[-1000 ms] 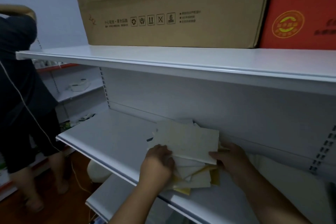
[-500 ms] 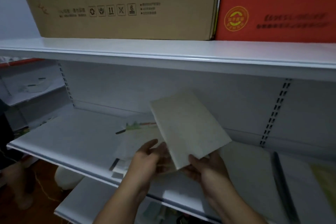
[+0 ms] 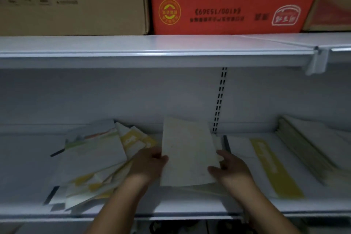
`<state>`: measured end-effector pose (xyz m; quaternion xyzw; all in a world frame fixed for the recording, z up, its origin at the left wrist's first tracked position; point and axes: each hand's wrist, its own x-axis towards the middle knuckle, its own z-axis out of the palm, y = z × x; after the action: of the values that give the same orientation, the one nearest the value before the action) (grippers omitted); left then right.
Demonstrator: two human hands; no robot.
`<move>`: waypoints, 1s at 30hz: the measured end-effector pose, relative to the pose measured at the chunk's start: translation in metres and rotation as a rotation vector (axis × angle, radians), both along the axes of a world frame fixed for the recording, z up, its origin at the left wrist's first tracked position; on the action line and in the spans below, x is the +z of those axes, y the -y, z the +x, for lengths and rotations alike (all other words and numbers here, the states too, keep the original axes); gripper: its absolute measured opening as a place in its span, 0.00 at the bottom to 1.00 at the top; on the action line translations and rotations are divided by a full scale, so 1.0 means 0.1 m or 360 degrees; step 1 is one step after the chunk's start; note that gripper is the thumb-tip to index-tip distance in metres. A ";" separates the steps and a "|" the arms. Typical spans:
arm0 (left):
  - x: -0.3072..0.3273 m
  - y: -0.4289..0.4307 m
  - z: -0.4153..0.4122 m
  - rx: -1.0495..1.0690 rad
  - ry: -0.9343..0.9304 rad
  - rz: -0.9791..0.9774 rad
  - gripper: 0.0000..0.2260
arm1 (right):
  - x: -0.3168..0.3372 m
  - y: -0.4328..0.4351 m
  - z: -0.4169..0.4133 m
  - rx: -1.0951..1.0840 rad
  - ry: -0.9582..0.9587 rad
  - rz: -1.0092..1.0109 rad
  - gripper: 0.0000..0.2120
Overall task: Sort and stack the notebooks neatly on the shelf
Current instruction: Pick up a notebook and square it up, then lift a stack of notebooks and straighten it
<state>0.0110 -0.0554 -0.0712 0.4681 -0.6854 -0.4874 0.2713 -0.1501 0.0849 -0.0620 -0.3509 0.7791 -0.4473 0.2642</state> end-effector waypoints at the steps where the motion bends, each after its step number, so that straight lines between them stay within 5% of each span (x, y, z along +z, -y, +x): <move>1: 0.00 0.02 -0.08 -0.0082 0.0274 -0.0205 0.05 | -0.02 0.00 -0.06 0.0042 -0.0183 0.0115 0.17; 5: -0.09 0.01 -0.29 -0.0312 0.1036 -0.0627 0.12 | -0.06 0.03 -0.18 0.0266 -0.0543 0.0629 0.30; 10: -0.05 0.02 -0.19 -0.0144 0.0862 -0.0687 0.19 | 0.06 0.15 -0.30 0.0471 -0.0873 0.1069 0.25; 15: 0.21 0.16 0.32 0.0139 0.0585 -0.0681 0.13 | 0.26 0.40 -0.16 0.0318 -0.0980 0.0719 0.18; 20: 0.21 0.43 1.12 0.0516 0.0666 -0.0701 0.12 | 0.27 1.03 0.66 0.0695 -0.0709 0.0051 0.05; 23: 0.16 0.48 1.53 0.0598 0.0758 -0.0743 0.08 | 0.18 1.38 1.06 0.0790 -0.0587 0.0041 0.15; 25: 0.01 0.51 1.65 0.0516 0.0799 -0.0763 0.12 | 0.11 1.55 1.24 0.0799 -0.0644 0.0063 0.10; 27: 0.05 0.45 1.68 0.0622 0.0812 -0.0723 0.14 | 0.08 1.66 1.34 0.0768 -0.0676 0.0129 0.18; 30: 0.13 0.39 1.65 0.0740 0.0585 -0.0510 0.16 | 0.06 1.73 1.35 0.0822 -0.0549 0.0214 0.14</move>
<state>0.1762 -0.0939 -0.0578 0.6434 -0.6657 -0.2058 0.3172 -0.0151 -0.0884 -0.0562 -0.5895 0.7254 -0.2467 0.2556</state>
